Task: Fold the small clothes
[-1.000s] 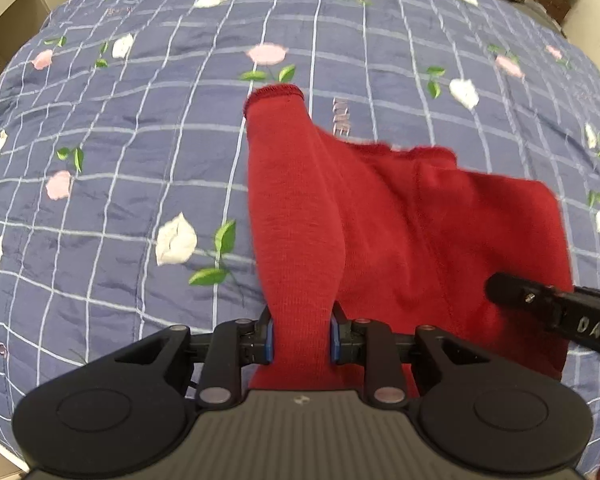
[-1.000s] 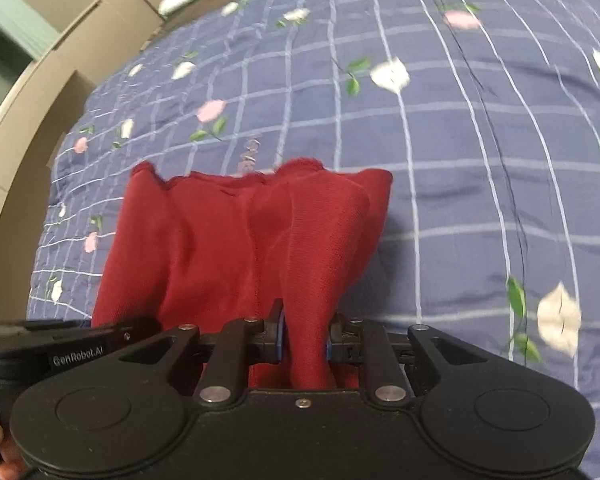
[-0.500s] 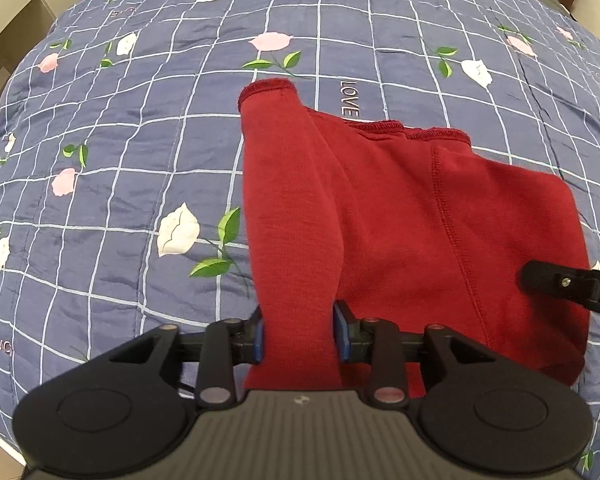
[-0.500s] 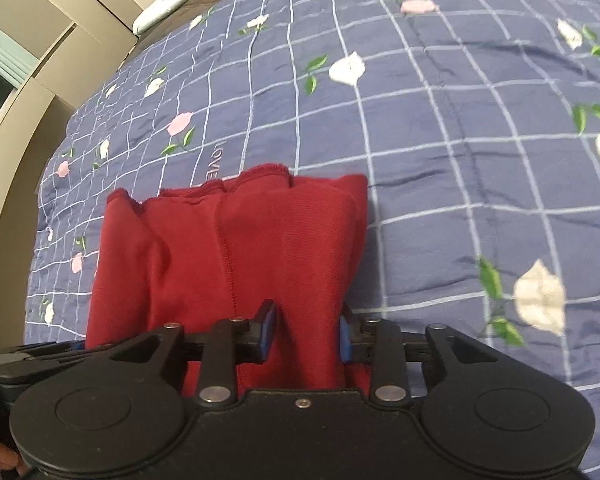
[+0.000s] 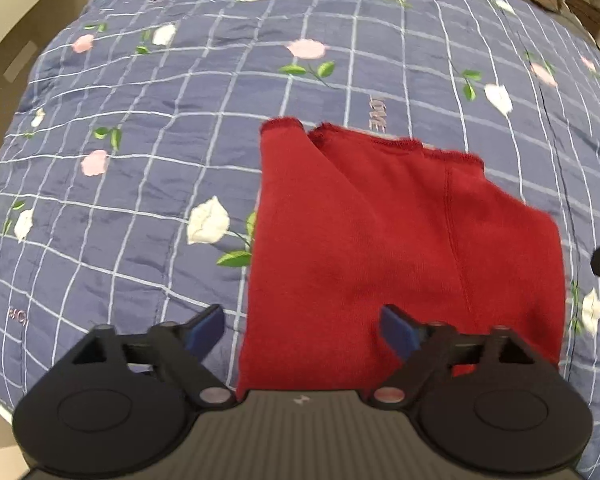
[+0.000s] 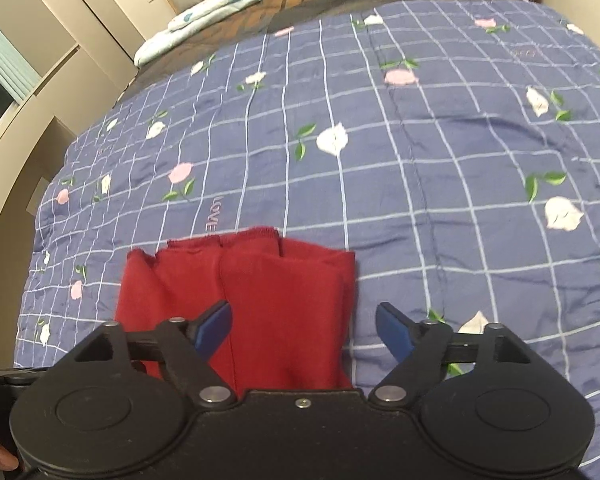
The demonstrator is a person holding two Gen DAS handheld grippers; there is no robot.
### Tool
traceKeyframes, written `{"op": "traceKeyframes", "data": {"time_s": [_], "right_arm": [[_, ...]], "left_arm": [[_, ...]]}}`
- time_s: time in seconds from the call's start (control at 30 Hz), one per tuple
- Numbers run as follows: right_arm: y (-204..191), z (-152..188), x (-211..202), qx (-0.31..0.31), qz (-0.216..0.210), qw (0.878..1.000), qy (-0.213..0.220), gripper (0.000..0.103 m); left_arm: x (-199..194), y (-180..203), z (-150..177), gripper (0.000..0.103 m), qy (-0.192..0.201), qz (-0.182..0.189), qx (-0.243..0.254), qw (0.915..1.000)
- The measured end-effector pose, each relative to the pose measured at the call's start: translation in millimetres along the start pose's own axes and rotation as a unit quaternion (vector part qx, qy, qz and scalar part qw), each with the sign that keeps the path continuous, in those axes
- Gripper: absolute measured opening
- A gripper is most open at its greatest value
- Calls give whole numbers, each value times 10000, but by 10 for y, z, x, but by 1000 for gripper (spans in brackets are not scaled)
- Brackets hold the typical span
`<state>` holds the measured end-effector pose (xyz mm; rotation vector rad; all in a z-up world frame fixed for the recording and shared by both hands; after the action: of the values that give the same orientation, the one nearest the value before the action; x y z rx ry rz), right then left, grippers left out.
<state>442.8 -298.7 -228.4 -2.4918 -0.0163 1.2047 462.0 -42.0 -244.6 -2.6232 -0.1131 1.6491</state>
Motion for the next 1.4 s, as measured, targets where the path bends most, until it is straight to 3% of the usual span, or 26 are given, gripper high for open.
{"op": "traceKeyframes", "data": {"time_s": [0.1,0.37,0.67,0.9,1.13,1.4], "right_arm": [[-6,-64,-84,1,22,10000,96,92],[-45,-242,-370,126,132,9996,232,102],[-127,-485,-831,267,399,9982,351,102],[-269,-568,-1162,109,618,9966,540,102],[-454,-599,-1338,-111,552,9963,642,102],[-574,-574,-1477,-230,444,9966,649,102]], "left_arm": [[-75,-36,-67,100,105,-58,-158,9998],[-366,-115,-277,102,608,-190,-359,9973],[-808,-119,-460,102,1123,-35,147,9936],[-1065,-157,-471,102,1299,124,223,9912],[-1188,-166,-388,103,1528,-273,545,9864],[-1330,-207,-239,102,1500,-344,434,9871]]}}
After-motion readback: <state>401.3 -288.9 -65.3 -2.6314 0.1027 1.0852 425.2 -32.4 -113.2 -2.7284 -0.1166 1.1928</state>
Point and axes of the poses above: each gripper's, at about its wrist camera, not at the fingertips, and x roughly the way its jaws point, y to its right, z to its underside, the point moved 4 cm from there along x, roughly the way its jaws point, and after that the axes turned 12 degrees about y, right-handed, at the moved point
